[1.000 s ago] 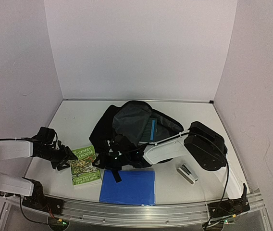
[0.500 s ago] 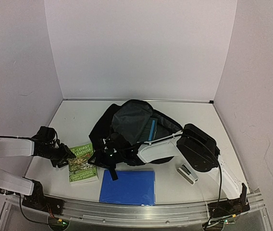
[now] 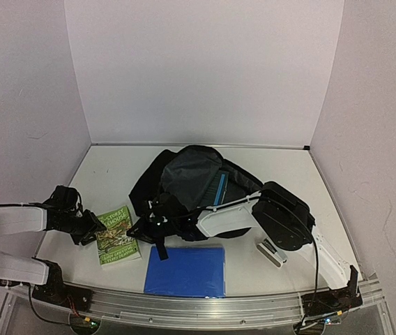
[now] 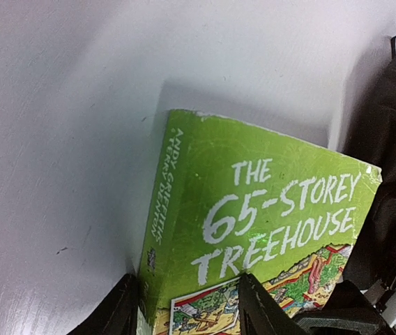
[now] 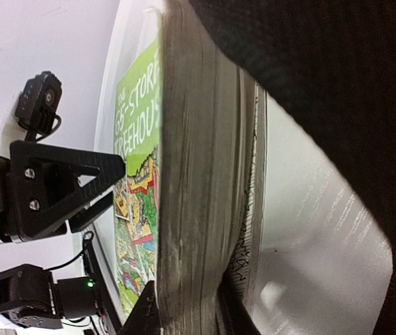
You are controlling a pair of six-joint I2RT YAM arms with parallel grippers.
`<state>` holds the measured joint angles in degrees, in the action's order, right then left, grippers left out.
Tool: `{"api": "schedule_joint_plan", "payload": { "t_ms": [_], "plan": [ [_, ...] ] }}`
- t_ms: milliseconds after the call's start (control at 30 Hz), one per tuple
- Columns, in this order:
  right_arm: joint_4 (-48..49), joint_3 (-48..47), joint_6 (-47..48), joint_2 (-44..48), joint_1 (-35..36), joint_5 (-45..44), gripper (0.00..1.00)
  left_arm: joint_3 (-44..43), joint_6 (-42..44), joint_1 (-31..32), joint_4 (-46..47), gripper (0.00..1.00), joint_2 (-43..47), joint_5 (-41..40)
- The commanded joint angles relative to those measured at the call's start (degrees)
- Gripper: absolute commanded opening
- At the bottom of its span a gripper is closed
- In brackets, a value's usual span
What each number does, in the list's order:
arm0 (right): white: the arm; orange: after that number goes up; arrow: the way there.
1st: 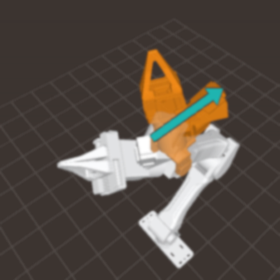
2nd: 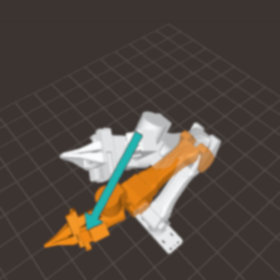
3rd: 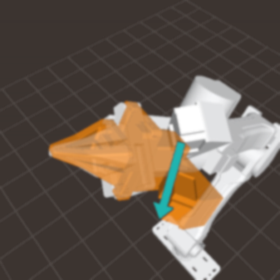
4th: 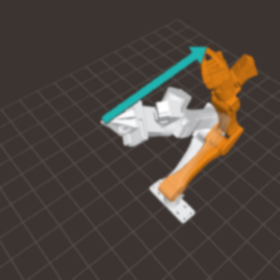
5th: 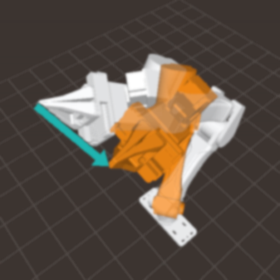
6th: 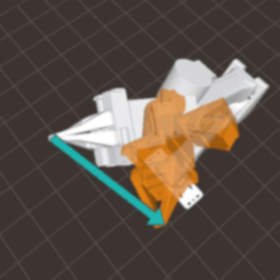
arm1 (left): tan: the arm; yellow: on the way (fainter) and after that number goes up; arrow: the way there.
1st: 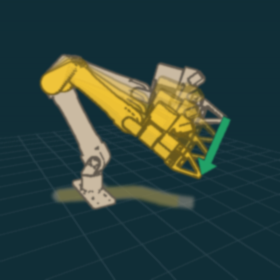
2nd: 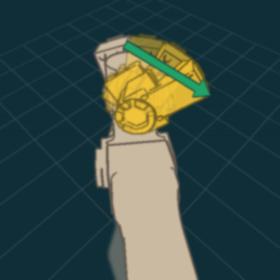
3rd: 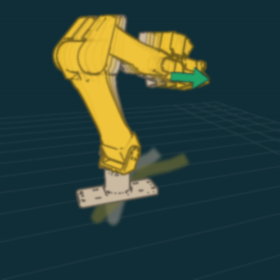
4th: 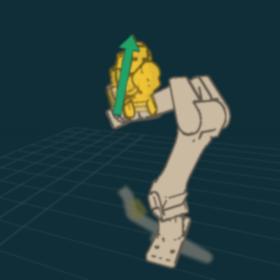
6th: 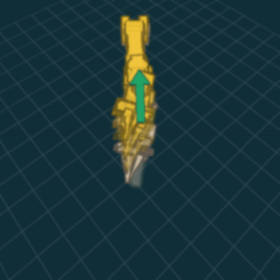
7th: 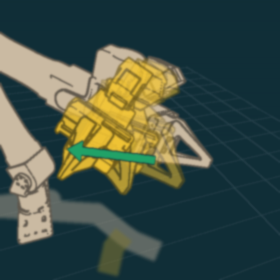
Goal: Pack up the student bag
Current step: Pick up the book from the center of the board.
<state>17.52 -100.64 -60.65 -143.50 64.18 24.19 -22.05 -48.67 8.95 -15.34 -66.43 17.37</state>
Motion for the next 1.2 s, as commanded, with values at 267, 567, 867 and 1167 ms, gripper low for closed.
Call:
{"api": "schedule_joint_plan", "payload": {
  "t_ms": [267, 567, 867, 1167],
  "plan": [
    [14.9, -1.6, -4.6, -1.2, 1.3, 5.8, 0.18, 1.2, -3.1, 1.1, -0.2, 0.49, 3.7, 6.1],
    [15.4, -2.7, -5.5, -3.4, 1.3, 7.0, 0.28, 1.2, -3.4, 1.1, -0.9, 0.49, 5.0, 5.9],
    [16.7, -0.5, -1.6, 2.9, 1.3, 6.8, 0.0, -1.2, -2.9, 1.0, -8.0, 0.63, 10.9, 0.4],
    [15.2, 6.3, 5.6, 16.4, 1.3, 1.8, 0.0, -17.5, 2.5, 1.0, -26.5, 0.98, 23.6, -11.0]
  ]
}}
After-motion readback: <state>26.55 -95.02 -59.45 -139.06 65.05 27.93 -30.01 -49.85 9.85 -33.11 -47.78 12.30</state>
